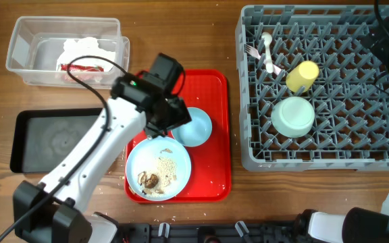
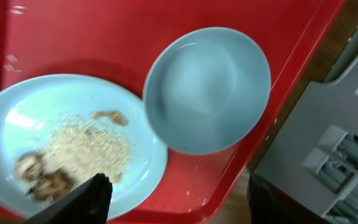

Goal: Sort waste into correct bins and load items into the dishwasher rack
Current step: 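Move the left gripper to the rim of the large blue bowl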

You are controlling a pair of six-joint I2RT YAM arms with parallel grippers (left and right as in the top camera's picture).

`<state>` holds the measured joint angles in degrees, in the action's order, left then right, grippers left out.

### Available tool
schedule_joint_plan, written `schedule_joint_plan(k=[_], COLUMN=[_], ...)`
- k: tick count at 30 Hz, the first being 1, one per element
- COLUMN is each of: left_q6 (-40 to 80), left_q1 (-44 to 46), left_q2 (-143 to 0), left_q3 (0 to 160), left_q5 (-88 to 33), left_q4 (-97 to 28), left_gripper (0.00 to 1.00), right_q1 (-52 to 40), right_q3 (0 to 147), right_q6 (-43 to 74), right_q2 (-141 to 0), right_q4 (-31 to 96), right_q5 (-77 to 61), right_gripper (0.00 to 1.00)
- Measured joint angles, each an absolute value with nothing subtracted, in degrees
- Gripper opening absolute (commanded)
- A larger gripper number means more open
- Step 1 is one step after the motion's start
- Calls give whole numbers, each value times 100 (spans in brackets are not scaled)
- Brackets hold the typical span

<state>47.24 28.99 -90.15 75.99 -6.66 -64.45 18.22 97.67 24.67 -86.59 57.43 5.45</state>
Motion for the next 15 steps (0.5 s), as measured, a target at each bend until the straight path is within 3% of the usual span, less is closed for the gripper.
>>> schedule_joint_plan(k=[6, 12, 15], left_q6=[4928, 4748, 4501], left_q1=[3002, 3002, 3002], left_q2=[-9183, -9629, -9780], left_q3=[6936, 6925, 6925], left_q5=[-276, 217, 362], left_q4=[-5035, -4851, -4860], left_gripper=[72, 76, 73], right_q1=[1822, 1822, 1822], right_q3=[9767, 9767, 9767], right_q6=[2467, 2467, 2467], right_q2=[-8659, -8659, -8659], right_q4=[5743, 5741, 5743], right_q5=[545, 545, 545], right_gripper=[100, 100, 100])
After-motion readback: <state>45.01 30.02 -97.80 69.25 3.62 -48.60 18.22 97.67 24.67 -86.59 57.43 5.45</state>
